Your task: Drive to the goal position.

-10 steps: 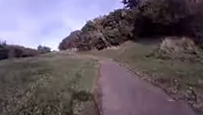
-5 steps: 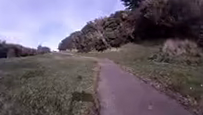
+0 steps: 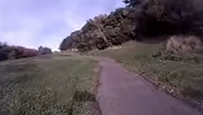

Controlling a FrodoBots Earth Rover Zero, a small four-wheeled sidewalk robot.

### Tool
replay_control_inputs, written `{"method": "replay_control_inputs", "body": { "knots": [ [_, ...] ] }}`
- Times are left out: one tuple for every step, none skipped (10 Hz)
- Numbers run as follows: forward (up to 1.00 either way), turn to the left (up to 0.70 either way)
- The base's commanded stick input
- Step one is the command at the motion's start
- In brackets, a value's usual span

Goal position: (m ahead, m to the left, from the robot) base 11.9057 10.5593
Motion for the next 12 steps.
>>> {"method": "replay_control_inputs", "body": {
  "knots": [
    [0.85,-0.33],
    [0.85,-0.07],
    [0.85,-0.01],
    [0.85,0.0],
    [0.85,0.0],
    [0.85,0.0],
    [0.85,0.0],
    [0.85,0.0],
    [0.85,0.0],
    [0.85,0.0],
    [0.85,0.0],
    [0.85,0.0]
  ]
}}
